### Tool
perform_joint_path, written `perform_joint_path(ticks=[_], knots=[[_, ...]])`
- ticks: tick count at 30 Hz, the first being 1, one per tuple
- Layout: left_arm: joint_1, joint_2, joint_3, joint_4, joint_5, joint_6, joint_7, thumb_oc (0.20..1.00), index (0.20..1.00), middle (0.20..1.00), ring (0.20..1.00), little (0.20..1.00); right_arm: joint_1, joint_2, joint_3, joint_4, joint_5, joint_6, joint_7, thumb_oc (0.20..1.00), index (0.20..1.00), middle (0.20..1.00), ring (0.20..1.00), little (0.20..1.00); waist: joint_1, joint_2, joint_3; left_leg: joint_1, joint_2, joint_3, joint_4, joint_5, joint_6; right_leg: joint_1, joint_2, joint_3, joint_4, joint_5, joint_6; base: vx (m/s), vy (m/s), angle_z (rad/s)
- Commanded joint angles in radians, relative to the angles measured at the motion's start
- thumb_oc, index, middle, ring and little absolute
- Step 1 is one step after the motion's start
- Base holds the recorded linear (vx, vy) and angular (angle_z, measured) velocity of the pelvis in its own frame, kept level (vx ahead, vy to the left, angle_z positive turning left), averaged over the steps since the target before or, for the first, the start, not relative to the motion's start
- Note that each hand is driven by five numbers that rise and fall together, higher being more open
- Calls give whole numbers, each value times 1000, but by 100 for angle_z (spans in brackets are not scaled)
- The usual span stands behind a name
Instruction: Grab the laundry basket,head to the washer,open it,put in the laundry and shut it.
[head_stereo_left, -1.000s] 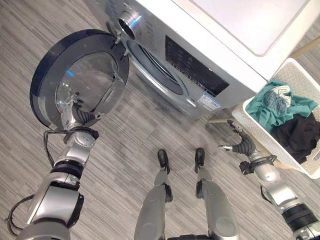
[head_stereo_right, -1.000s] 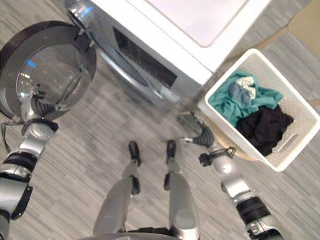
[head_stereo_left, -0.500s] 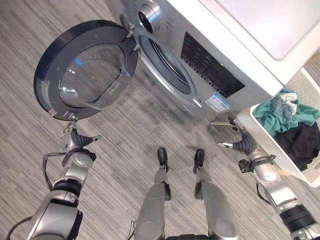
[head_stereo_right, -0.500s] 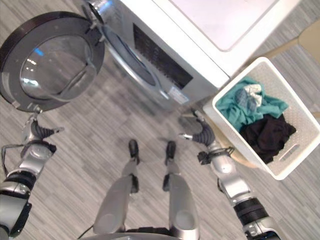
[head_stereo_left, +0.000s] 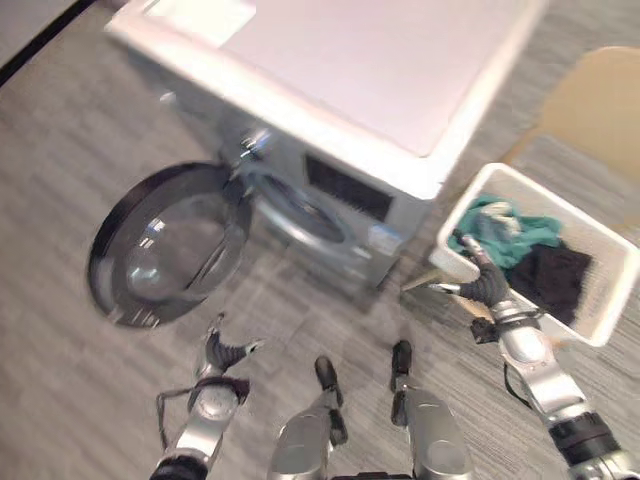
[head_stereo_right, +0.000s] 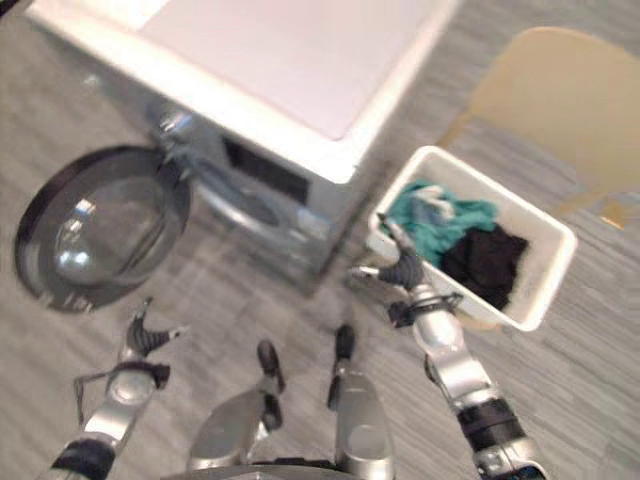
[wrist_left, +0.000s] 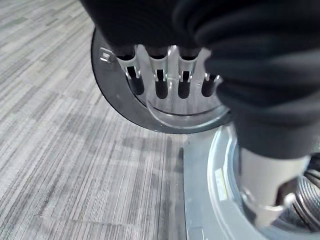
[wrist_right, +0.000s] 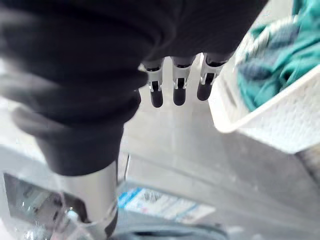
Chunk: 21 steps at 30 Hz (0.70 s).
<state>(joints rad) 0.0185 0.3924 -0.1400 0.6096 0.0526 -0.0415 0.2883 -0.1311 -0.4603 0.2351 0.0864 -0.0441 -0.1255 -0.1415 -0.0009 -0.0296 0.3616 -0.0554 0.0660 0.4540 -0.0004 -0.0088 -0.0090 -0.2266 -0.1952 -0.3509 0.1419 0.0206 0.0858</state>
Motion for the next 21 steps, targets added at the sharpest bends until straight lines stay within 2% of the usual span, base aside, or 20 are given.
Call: perform_joint_path(ticks=[1, 4, 7, 8, 9, 10, 11, 16, 17, 21], knots=[[-32, 4, -15, 26, 29, -36, -43, 1000, 1000, 1000, 1000, 1000, 54, -45, -28, -72, -60, -22, 23, 1000, 1000, 1000, 1000, 1000, -19, 3, -90, 67, -17, -102, 90, -133, 1, 37, 46, 50, -18, -12, 73, 201, -216, -25], [-10, -37, -29, 53, -2, -33, -78, 1000, 1000, 1000, 1000, 1000, 91, -65, -48, -89, -108, -19, 7, 1000, 1000, 1000, 1000, 1000, -41, 6, -120, 71, 23, -89, 168, -126, -30, 99, 80, 77, -78, -25, 48, 176, -293, -19], [9, -81, -42, 79, -44, -28, -87, 1000, 1000, 1000, 1000, 1000, 92, -85, -39, -82, -148, -4, -7, 1000, 1000, 1000, 1000, 1000, -46, 16, -133, 55, 56, -113, 288, -77, -59, 152, 118, 106, -122, -35, 18, 90, -196, -34], [13, -93, -46, 85, -59, -33, -91, 1000, 1000, 1000, 1000, 1000, 90, -88, -35, -74, -156, 0, -7, 1000, 1000, 1000, 1000, 1000, -47, 7, -133, 33, 51, -123, 301, -33, -56, 146, 113, 107, -129, -21, 4, 18, -125, -91], [15, -107, -57, 97, -87, -36, -99, 1000, 1000, 1000, 1000, 1000, 73, -103, -21, -56, -169, 10, -14, 1000, 1000, 1000, 1000, 1000, -31, 3, -132, -21, 13, -208, 295, -48, -47, 153, 113, 134, -140, -26, 1, 15, -78, -69], [16, -112, -64, 103, -89, -37, -101, 1000, 1000, 1000, 1000, 1000, 60, -109, -12, -44, -176, 12, -18, 1000, 1000, 1000, 1000, 1000, -24, -1, -131, -51, -7, -246, 274, -67, -41, 160, 112, 148, -147, -28, 5, 105, -38, -23], [18, -113, -72, 110, -86, -35, -104, 1000, 1000, 1000, 1000, 1000, 51, -112, -3, -30, -177, 15, -19, 1000, 1000, 1000, 1000, 1000, -21, -4, -132, -68, -22, -269, 238, -63, -38, 163, 113, 163, -154, -26, 9, 99, -5, -36], [9, -114, -100, 174, -64, -29, -105, 1000, 1000, 1000, 1000, 1000, -14, -106, 52, 82, -133, 25, -26, 1000, 1000, 1000, 1000, 1000, 11, 9, -111, -130, -55, -384, 125, 13, -56, 171, 143, 233, -171, -18, 14, 52, 54, -58], [15, -115, -97, 195, -65, -27, -111, 1000, 1000, 1000, 1000, 1000, -29, -108, 61, 101, -127, 25, -22, 1000, 1000, 1000, 1000, 1000, 15, 13, -114, -123, -59, -400, 105, 9, -53, 171, 150, 247, -174, -21, 16, 35, 62, -62], [29, -115, -87, 238, -55, -23, -118, 1000, 1000, 1000, 1000, 1000, -58, -106, 78, 145, -145, 33, -21, 1000, 1000, 1000, 1000, 1000, 22, 22, -120, -88, -58, -396, 77, 6, -42, 183, 148, 257, -170, -28, 19, 112, 138, -69]])
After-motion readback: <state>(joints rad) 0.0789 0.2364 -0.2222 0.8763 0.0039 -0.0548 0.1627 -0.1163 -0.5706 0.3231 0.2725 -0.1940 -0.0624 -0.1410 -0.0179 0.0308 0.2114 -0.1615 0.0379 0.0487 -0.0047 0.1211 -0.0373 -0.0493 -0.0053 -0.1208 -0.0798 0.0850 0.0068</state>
